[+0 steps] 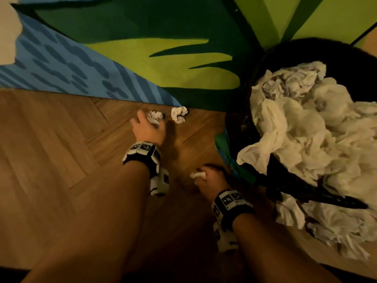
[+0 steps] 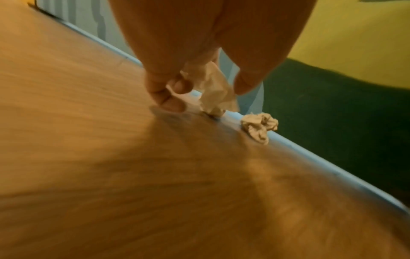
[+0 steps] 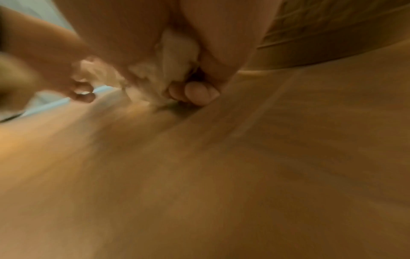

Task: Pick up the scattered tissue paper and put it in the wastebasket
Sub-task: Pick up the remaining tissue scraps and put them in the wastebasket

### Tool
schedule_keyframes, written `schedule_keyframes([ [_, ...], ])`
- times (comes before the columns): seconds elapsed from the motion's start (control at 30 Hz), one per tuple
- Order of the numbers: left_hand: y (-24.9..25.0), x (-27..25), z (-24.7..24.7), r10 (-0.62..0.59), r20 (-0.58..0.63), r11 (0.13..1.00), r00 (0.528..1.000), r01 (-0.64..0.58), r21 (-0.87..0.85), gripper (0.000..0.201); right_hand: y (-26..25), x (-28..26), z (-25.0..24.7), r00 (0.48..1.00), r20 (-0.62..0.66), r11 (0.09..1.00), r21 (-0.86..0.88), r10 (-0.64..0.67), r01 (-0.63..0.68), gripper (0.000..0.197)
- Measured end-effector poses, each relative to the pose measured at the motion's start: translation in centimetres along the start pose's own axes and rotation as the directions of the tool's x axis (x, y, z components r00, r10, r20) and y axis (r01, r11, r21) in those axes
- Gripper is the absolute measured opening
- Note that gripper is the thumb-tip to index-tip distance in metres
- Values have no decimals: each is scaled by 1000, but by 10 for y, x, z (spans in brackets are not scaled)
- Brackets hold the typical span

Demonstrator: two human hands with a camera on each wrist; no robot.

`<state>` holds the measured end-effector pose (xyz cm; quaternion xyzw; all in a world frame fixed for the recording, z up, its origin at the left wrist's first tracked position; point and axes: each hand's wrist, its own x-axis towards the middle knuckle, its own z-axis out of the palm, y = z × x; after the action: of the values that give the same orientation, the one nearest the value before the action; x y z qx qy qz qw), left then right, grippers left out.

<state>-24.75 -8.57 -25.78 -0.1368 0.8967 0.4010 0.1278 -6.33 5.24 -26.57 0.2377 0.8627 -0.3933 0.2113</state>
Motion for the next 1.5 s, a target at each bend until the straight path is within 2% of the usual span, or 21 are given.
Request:
schedule_keyframes([
  [0.1, 16, 12, 17, -89, -6, 996, 996, 89, 23, 77, 24, -14, -6, 992, 117, 999, 21, 41, -43, 28],
  [0.2, 37, 10, 43, -63, -17, 992, 998, 64, 110, 96, 46, -27, -11, 963, 245, 994, -34, 113, -108, 31],
  [0.27, 47, 2, 59, -41, 14, 979, 999, 37, 199, 98, 57, -35, -17, 964, 248, 994, -73, 97, -81, 35],
  [0.4, 48, -17, 72, 82, 163, 962, 983, -120, 244, 57, 73, -50, -32, 986, 154, 996, -65, 68, -58, 31],
  [0.47, 50, -32, 71, 137, 217, 961, 967, -182, 208, 45, 78, -56, -39, 992, 107, 997, -8, 71, -71, 32],
  [0.63, 36, -79, 63, 147, 180, 988, 973, -154, 23, 39, 93, -71, -46, 993, -28, 964, 244, 112, -101, 10],
  [0.7, 24, -97, 64, 133, 189, 991, 973, -131, -24, 31, 99, -73, -48, 990, -46, 962, 245, 135, -119, 4],
  [0.77, 15, -118, 65, 65, 249, 987, 966, -26, -159, 17, 104, -77, -51, 979, -55, 956, 234, 198, -180, 21],
  [0.83, 6, -134, 64, 46, 250, 974, 967, 12, -225, 19, 108, -85, -58, 935, -115, 900, 332, 335, -282, 35],
  [0.93, 11, -150, 50, 146, 135, 942, 980, -96, -320, 19, 114, -106, -78, 859, -238, 783, 566, 453, -256, 37],
  [0.97, 19, -152, 42, 163, 87, 927, 983, -122, -355, 23, 113, -111, -87, 850, -262, 761, 610, 457, -221, 38],
  [1.03, 43, -158, 20, 201, -42, 870, 979, -198, -451, 28, 118, -119, -114, 783, -399, 731, 675, 477, -101, 35],
  [1.1, 71, -163, -5, 252, -185, 787, 950, -313, -533, 26, 116, -133, -142, 683, -522, 656, 750, 512, 81, 30],
  [1.17, 104, -175, -30, 293, -312, 706, 904, -424, -568, 22, 109, -150, -173, 559, -626, 656, 732, 543, 183, 25],
  [1.23, 136, -194, -51, 356, -351, 612, 866, -500, -613, 25, 89, -171, -207, 467, -748, 710, 636, 471, 302, 23],
  [1.27, 149, -204, -59, 405, -347, 569, 846, -530, -629, 27, 76, -179, -224, 436, -807, 724, 568, 398, 392, 26],
  [1.3, 159, -212, -62, 461, -330, 543, 824, -556, -629, 28, 60, -183, -240, 429, -842, 714, 517, 327, 471, 29],
  [1.37, 176, -229, -63, 581, -275, 539, 766, -615, -576, 30, 25, -186, -265, 472, -865, 735, 429, 169, 524, 28],
  [1.43, 191, -240, -56, 667, -109, 620, 738, -629, -469, 31, -10, -186, -283, 518, -853, 863, 210, -68, 460, 21],
  [1.5, 207, -243, -53, 689, 73, 708, 721, -649, -280, 32, -35, -181, -297, 566, -763, 901, -50, -313, 432, 17],
])
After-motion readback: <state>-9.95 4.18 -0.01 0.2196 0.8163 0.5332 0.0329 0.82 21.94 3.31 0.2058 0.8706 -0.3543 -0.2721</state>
